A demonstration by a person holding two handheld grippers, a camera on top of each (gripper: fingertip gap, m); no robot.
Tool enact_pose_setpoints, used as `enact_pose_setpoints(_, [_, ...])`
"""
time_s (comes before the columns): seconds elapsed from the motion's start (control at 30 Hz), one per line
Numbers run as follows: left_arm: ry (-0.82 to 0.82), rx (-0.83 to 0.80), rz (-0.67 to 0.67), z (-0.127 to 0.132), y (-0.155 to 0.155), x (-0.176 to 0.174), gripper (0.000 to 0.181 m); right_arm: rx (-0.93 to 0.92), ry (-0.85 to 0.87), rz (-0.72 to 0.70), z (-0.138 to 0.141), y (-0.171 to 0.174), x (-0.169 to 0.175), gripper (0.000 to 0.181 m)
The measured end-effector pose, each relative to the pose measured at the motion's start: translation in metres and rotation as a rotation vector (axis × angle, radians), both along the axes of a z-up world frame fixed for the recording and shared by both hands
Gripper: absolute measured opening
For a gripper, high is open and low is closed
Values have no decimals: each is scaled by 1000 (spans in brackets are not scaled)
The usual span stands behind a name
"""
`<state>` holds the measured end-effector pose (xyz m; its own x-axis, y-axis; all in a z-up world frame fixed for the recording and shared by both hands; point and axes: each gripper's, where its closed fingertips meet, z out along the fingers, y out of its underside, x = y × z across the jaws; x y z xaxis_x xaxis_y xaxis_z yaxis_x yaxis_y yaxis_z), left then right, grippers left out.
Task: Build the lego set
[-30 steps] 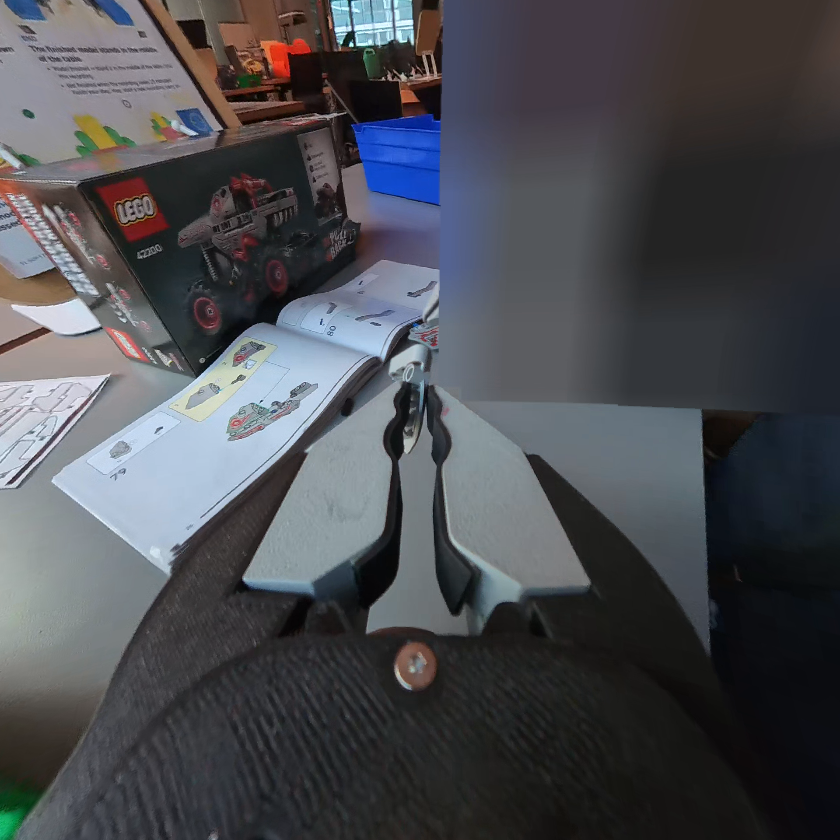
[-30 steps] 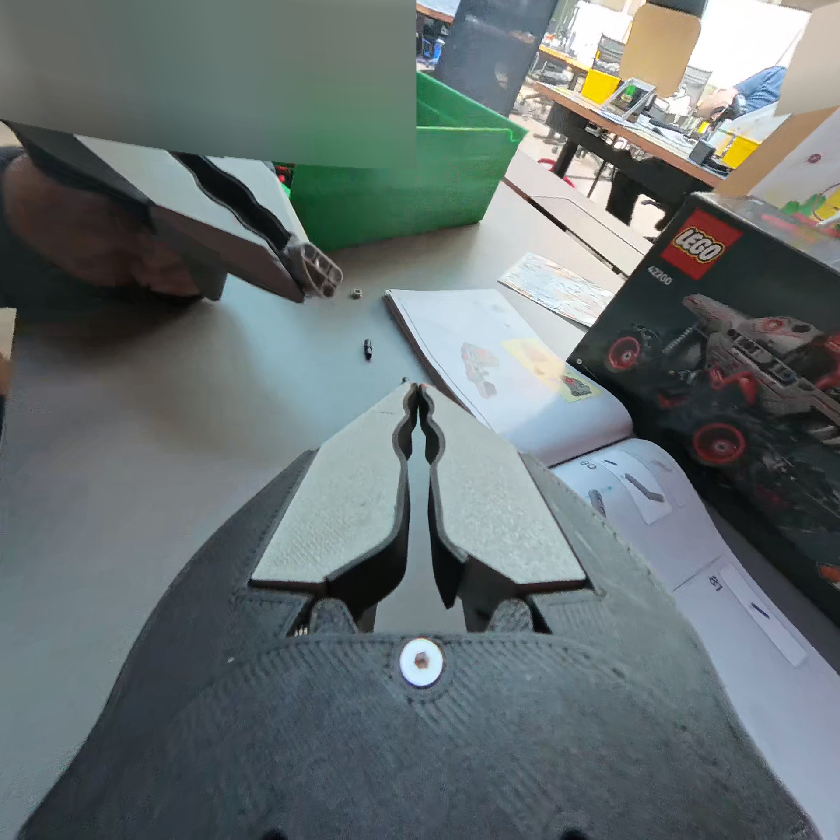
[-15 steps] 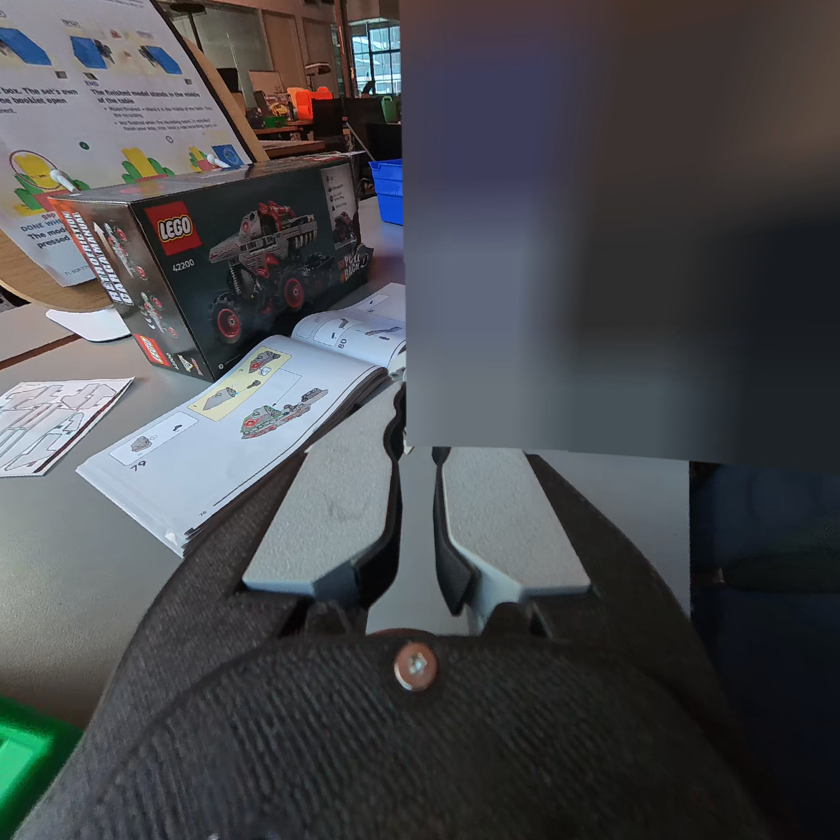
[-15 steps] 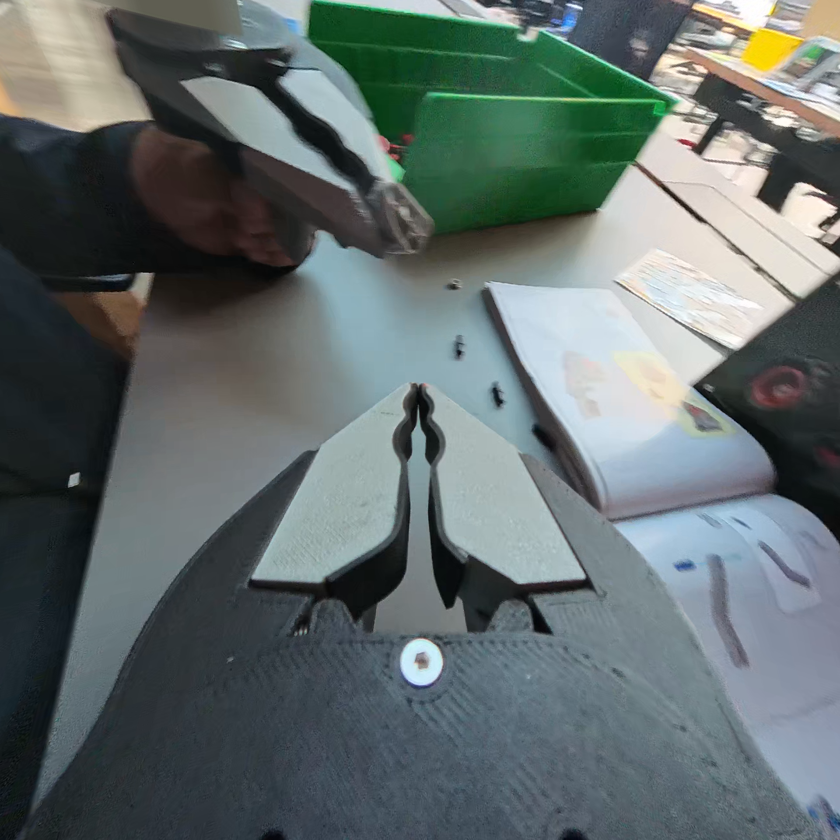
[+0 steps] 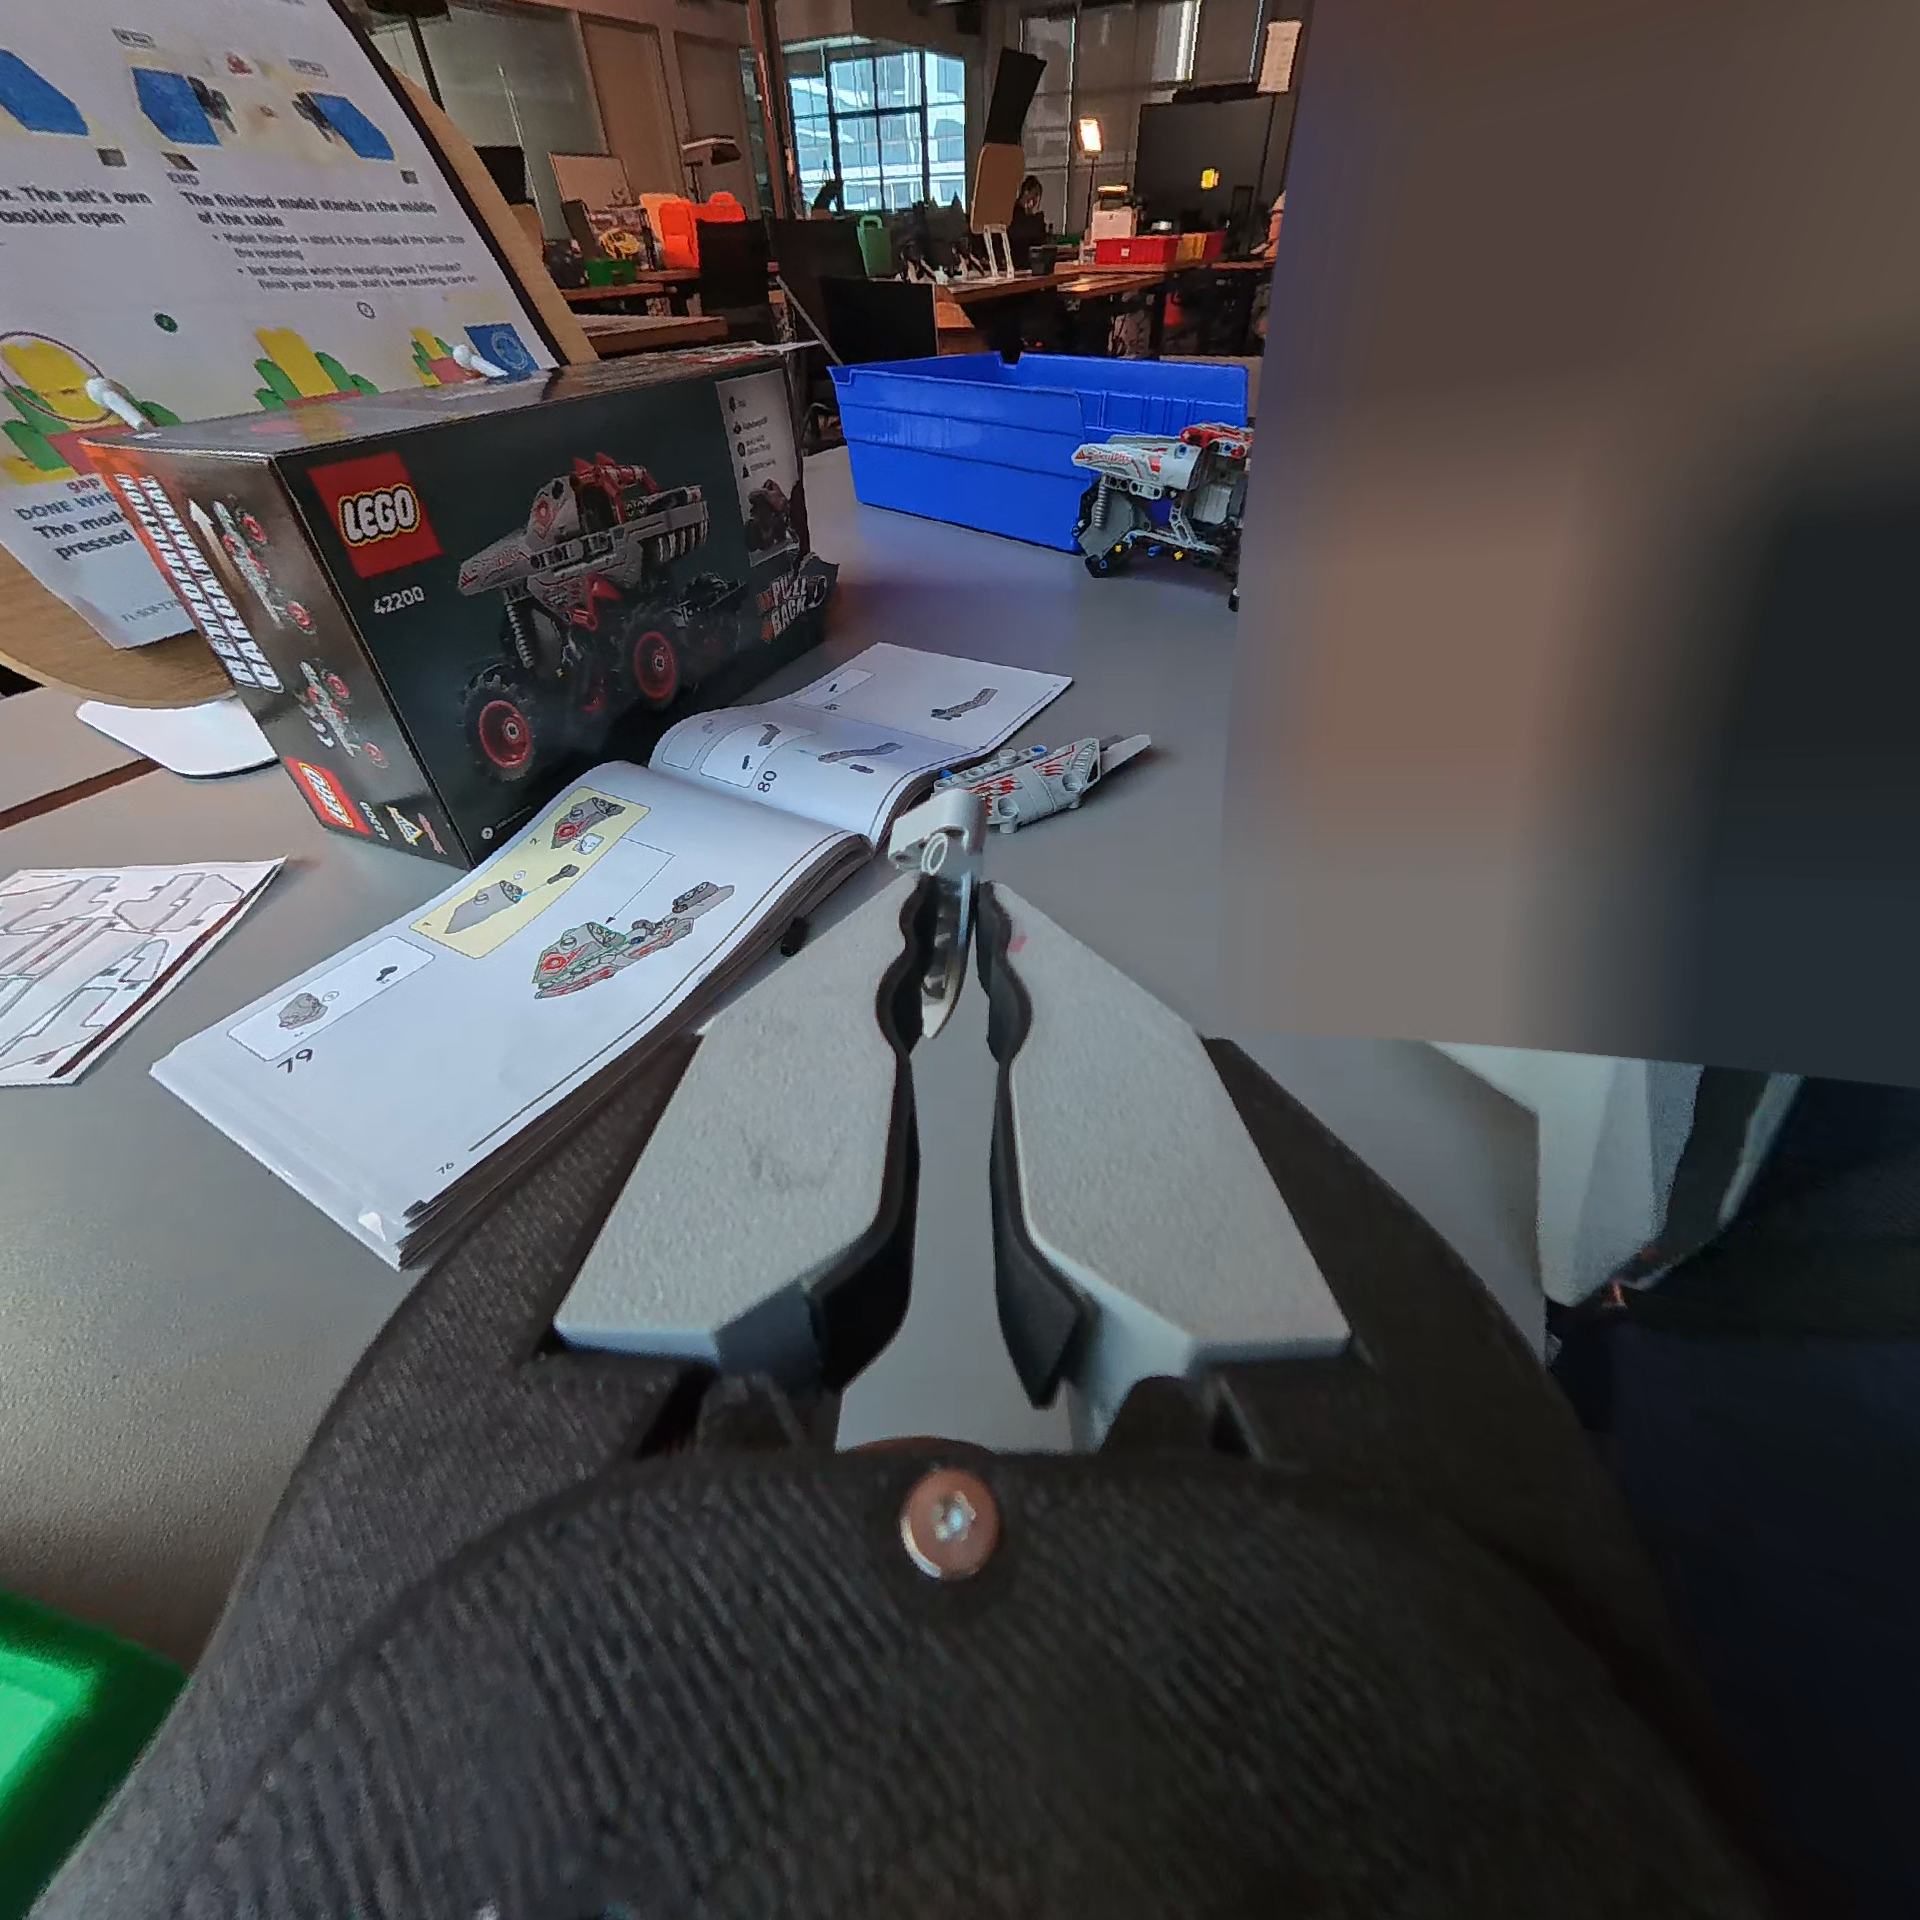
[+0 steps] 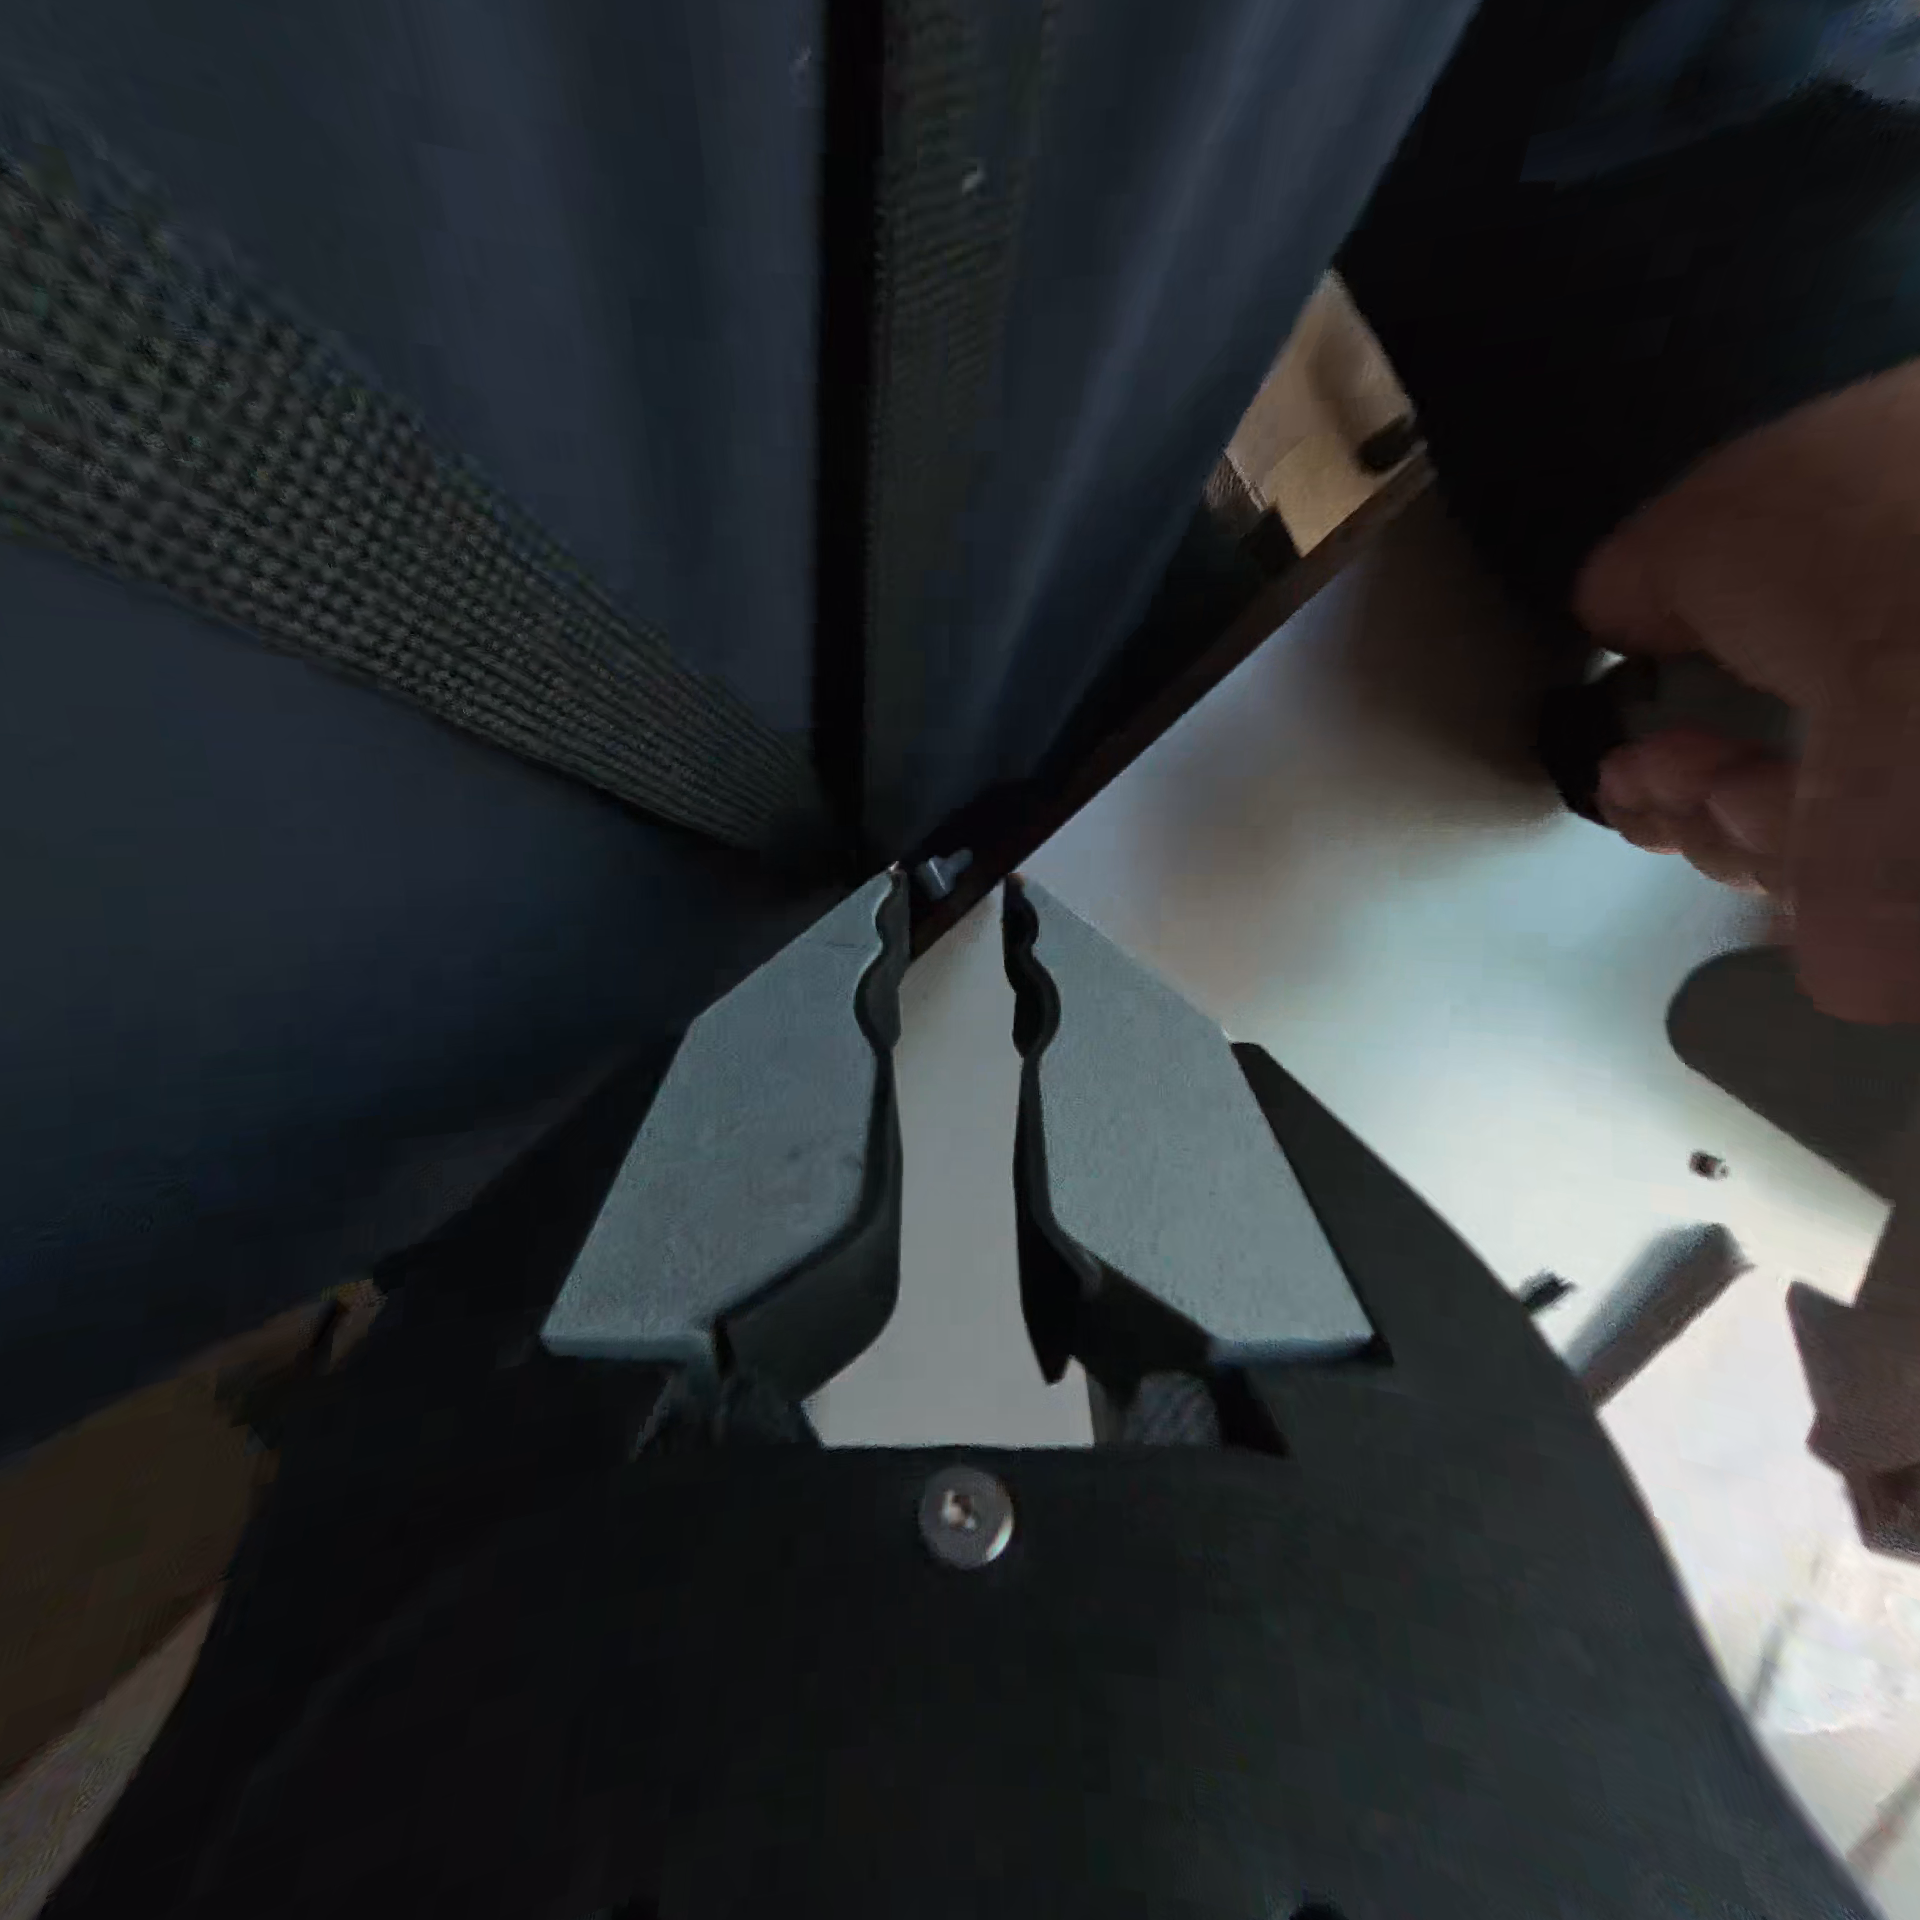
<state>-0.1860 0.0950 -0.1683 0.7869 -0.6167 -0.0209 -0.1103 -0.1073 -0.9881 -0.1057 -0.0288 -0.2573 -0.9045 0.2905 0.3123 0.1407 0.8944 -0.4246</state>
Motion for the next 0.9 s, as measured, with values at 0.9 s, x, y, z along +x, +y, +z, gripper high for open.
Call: enact_pose_setpoints(0.9, [-29,7,-28,3,-10,1,4,370,-220,468,-33,2,8,10])
